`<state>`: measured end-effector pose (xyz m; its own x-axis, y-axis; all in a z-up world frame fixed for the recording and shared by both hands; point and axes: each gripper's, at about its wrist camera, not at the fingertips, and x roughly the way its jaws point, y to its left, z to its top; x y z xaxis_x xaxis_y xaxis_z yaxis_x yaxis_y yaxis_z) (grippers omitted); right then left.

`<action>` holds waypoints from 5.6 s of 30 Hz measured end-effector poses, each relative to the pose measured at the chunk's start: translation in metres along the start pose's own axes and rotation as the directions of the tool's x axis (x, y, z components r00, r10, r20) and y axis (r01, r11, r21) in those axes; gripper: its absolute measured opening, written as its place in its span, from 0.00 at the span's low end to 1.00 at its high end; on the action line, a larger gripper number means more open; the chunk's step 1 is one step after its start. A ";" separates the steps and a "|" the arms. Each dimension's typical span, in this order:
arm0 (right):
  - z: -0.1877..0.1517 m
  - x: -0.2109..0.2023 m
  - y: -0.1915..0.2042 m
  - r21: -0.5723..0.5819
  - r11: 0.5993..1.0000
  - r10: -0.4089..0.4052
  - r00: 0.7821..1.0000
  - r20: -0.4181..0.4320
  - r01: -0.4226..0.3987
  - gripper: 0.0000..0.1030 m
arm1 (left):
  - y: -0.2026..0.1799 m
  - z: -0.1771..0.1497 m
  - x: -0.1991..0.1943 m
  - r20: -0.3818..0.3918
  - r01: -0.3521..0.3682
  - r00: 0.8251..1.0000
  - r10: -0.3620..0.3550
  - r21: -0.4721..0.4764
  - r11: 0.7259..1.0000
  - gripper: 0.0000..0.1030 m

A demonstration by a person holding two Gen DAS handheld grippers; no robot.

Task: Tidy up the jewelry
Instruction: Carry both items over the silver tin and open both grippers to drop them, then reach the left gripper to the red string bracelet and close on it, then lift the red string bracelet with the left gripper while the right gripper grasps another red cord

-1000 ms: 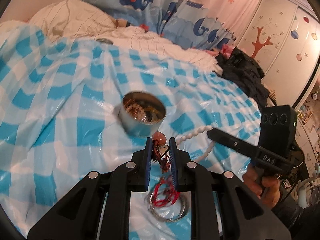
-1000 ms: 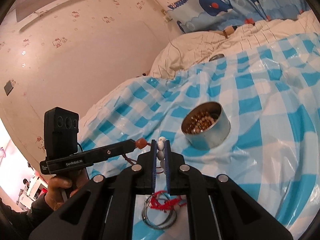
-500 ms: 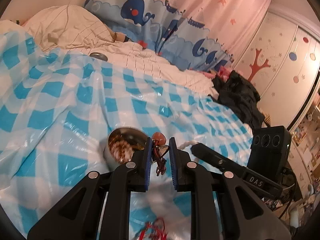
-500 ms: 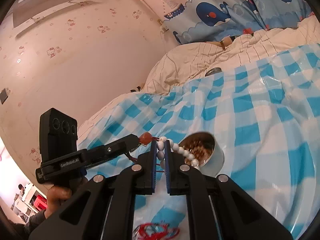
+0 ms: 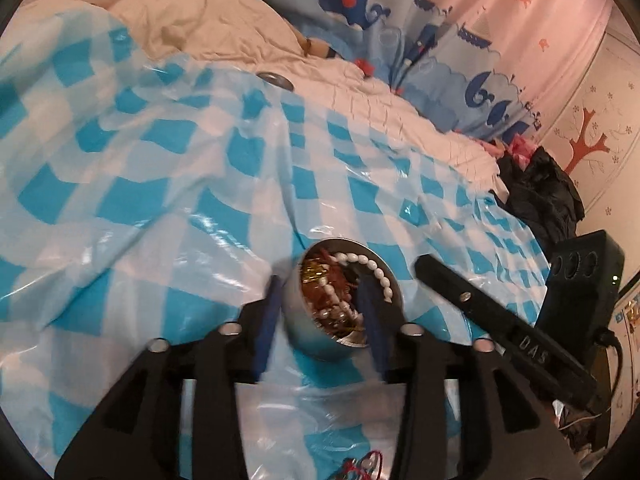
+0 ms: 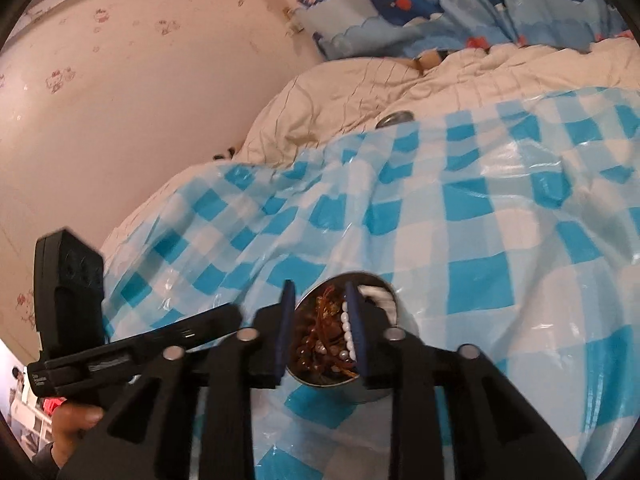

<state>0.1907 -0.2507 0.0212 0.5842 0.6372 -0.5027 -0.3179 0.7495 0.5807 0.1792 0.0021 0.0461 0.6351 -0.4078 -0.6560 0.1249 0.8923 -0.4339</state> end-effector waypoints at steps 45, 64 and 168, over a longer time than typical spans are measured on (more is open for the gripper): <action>-0.124 -0.048 0.033 -0.011 1.000 0.017 0.973 -0.229 -0.020 0.09 | -0.004 -0.096 -0.051 -0.164 -0.031 0.983 0.083 0.300 0.953 0.58; -0.120 -0.049 0.009 0.122 0.993 0.019 0.974 -0.226 0.009 0.36 | -0.050 -0.131 -0.033 -0.185 0.012 0.976 0.114 0.569 0.822 0.16; -0.106 0.012 0.067 -0.134 0.990 0.014 0.964 -0.266 -0.051 0.71 | 0.059 -0.069 -0.041 -0.143 0.139 0.977 -0.157 -0.129 0.982 0.03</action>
<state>0.0977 -0.1739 -0.0139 0.3596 0.6726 -0.6468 -0.4446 0.7329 0.5149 0.1079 0.0578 0.0047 0.4924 -0.5660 -0.6612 0.1119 0.7946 -0.5968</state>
